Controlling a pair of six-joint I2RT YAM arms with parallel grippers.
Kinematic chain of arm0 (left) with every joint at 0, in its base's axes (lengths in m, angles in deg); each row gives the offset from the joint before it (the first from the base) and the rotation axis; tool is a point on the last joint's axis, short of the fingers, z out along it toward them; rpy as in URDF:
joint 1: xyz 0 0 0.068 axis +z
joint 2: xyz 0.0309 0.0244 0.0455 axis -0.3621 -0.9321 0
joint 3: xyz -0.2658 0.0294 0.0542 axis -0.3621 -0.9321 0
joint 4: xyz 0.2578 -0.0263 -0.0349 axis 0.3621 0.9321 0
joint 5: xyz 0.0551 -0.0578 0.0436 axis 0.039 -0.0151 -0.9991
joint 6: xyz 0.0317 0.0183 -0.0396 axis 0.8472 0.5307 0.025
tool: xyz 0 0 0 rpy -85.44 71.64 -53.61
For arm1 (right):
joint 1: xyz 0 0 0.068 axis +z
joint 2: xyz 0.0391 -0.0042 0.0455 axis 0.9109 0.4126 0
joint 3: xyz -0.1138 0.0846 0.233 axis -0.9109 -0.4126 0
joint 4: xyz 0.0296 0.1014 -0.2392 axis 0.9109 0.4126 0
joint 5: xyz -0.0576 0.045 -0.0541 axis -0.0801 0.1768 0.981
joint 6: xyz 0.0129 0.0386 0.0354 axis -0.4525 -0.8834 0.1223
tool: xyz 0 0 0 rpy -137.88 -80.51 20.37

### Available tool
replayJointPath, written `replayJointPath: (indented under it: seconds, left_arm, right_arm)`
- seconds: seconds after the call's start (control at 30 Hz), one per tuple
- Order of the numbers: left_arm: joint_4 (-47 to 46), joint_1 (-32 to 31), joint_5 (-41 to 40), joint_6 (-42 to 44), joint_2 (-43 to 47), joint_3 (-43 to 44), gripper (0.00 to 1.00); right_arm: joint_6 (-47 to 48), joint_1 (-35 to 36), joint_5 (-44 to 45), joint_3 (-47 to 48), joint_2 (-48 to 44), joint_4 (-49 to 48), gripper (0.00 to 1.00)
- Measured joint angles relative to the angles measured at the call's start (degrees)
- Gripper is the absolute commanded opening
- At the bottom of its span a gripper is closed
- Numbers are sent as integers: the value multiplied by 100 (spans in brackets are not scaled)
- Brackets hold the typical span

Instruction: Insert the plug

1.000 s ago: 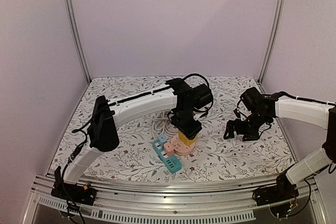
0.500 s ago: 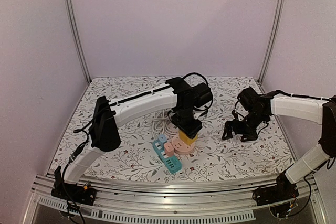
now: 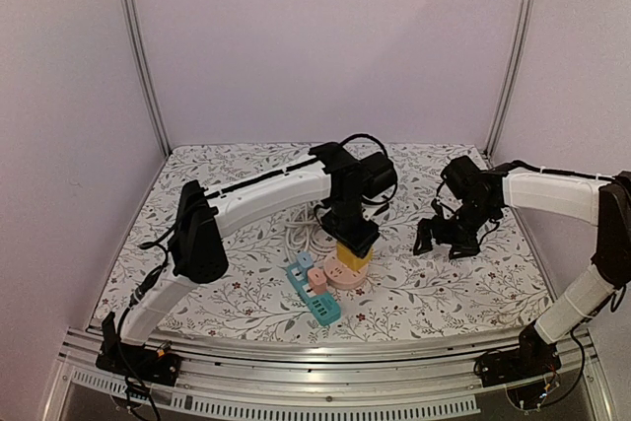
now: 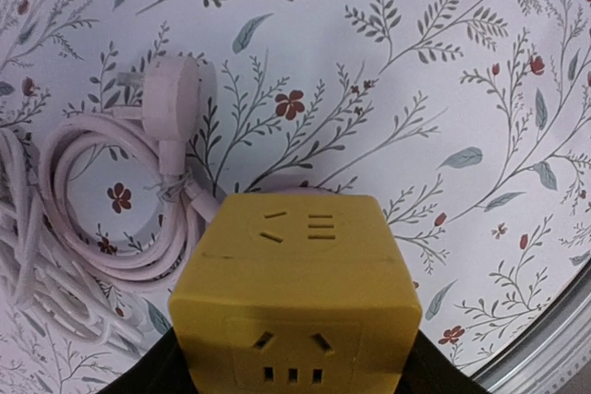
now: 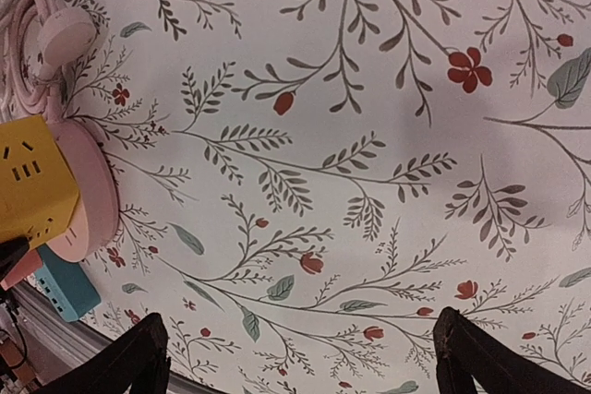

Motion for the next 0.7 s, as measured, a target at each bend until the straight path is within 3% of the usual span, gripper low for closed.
replayJointPath:
  seconds: [0.17, 0.27, 0.3, 0.7]
  left_arm:
    - [-90, 13, 74, -118, 37, -68, 74]
    - [-310, 42, 216, -208, 55, -245, 97]
    - [-367, 50, 249, -254, 55, -328, 99]
    - [-748, 76, 323, -367, 396, -424, 99]
  right_arm:
    - [-26, 0, 2, 140, 98, 13, 99]
    - [-57, 0, 4, 199, 122, 17, 99]
    - [-70, 0, 4, 219, 127, 17, 99]
    - [-155, 0, 133, 310, 127, 26, 99]
